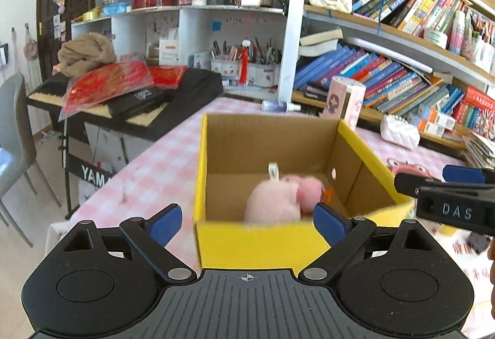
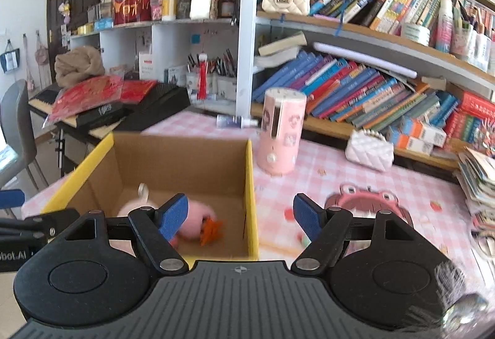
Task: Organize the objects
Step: 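Lower both plush toys into the box and open both tools, then withdraw both tools from the box toward the tape and toy car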
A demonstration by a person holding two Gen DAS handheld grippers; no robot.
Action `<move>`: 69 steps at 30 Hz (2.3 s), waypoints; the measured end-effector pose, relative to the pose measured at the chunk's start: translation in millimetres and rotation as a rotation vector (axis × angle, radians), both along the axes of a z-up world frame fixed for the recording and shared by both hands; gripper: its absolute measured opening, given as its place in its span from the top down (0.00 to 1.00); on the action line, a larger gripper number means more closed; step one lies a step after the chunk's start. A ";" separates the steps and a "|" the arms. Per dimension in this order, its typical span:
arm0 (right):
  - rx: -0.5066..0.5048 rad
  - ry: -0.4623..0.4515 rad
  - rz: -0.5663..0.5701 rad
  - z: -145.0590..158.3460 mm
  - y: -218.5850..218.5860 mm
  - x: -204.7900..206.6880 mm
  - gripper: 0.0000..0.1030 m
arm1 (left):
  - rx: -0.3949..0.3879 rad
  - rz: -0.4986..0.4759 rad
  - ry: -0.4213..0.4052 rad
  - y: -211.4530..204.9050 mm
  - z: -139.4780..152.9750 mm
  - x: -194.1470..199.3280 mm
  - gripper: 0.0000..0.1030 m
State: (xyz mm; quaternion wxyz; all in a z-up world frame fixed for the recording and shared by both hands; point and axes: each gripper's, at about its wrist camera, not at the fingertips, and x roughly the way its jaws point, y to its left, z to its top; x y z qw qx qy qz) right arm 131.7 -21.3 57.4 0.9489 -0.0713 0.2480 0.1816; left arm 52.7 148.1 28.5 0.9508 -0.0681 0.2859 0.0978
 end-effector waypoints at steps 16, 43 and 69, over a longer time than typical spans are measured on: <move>-0.084 0.061 -0.077 -42.7 -23.0 -102.6 0.26 | 0.073 -0.031 0.091 -35.6 -23.3 -87.7 0.09; -0.082 0.164 -0.349 -59.0 -124.4 -157.2 0.18 | 0.087 -0.334 0.127 -127.9 -34.1 -87.3 0.09; -0.075 0.213 -0.487 -59.1 -220.0 -77.8 0.15 | 0.079 -0.436 0.129 -218.7 -38.3 3.9 0.09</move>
